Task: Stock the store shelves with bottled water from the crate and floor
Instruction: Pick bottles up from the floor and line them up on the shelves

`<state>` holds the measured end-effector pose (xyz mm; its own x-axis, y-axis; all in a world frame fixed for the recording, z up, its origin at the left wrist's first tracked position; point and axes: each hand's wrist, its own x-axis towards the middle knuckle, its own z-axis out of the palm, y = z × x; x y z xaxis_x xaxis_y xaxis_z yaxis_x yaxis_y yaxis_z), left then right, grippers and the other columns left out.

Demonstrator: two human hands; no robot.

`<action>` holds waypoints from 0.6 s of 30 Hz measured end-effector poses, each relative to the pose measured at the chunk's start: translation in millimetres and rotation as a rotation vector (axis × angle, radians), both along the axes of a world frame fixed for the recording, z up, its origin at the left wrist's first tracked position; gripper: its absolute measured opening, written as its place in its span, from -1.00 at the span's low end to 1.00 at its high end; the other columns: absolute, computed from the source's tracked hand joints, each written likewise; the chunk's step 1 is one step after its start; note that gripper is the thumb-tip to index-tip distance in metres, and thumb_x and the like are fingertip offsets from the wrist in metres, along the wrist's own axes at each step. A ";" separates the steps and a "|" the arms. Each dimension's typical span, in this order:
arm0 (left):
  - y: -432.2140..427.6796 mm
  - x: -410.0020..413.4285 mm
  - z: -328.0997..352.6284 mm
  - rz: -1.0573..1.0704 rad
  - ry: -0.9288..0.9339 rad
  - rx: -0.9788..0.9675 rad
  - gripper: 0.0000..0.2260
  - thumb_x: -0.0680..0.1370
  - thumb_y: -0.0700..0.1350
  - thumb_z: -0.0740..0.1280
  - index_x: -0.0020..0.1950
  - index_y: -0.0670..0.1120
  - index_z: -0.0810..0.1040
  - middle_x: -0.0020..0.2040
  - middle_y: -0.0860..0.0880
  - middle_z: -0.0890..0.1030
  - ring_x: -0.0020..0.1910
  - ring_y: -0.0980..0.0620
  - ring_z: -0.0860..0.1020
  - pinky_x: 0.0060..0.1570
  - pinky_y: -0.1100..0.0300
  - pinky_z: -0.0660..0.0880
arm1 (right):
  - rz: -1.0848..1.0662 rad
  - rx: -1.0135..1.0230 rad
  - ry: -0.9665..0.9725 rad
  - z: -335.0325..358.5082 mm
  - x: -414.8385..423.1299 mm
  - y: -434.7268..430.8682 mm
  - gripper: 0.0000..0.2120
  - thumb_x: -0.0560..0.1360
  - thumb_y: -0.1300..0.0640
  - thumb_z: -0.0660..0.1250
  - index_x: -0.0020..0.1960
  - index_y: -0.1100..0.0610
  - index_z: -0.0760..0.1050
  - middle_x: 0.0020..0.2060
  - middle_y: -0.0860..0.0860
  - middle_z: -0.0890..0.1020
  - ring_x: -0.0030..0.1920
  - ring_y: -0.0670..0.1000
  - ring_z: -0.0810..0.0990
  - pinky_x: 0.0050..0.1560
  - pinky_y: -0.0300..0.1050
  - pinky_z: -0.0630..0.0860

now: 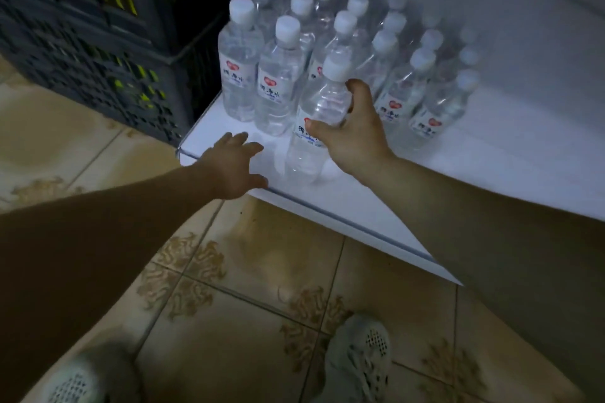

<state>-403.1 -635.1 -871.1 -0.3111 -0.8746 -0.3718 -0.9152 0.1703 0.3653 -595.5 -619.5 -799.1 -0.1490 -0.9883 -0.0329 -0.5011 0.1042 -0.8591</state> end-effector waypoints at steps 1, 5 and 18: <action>-3.9 1.0 -9.8 -0.018 -0.063 -0.019 -0.29 0.53 0.22 0.28 0.57 0.05 0.05 0.59 -0.08 -0.07 0.56 -0.11 -0.11 0.50 -0.12 -0.07 | 0.006 -0.009 -0.003 -8.7 -0.5 -4.7 -0.33 0.41 0.13 0.51 0.40 0.00 0.24 0.26 -0.01 0.49 0.24 0.03 0.49 0.28 0.01 0.45; -10.2 4.4 -41.6 -0.041 -0.189 -0.029 -0.37 0.57 0.32 0.04 0.56 0.16 -0.10 0.58 -0.01 -0.22 0.54 -0.08 -0.26 0.46 -0.21 -0.22 | -0.006 -0.069 -0.045 -26.7 -0.4 -23.7 -0.36 0.43 0.18 0.49 0.37 -0.06 0.23 0.26 -0.01 0.48 0.25 0.02 0.49 0.30 0.00 0.45; -2.4 9.6 -72.8 -0.075 -0.253 -0.128 -0.36 0.52 0.35 -0.20 0.52 0.17 -0.34 0.54 -0.02 -0.36 0.50 -0.09 -0.38 0.43 -0.22 -0.33 | 0.005 -0.106 0.177 -33.8 -6.9 -51.4 -0.24 0.50 0.04 0.43 0.54 -0.06 0.06 0.19 -0.05 0.25 0.12 -0.10 0.36 0.10 -0.32 0.29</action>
<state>-393.5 -637.5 -943.9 -0.2885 -0.8974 -0.3338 -0.9575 0.2713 0.0981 -602.4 -670.9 -833.0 -0.1385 -0.9856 0.0971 -0.6457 0.0155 -0.7635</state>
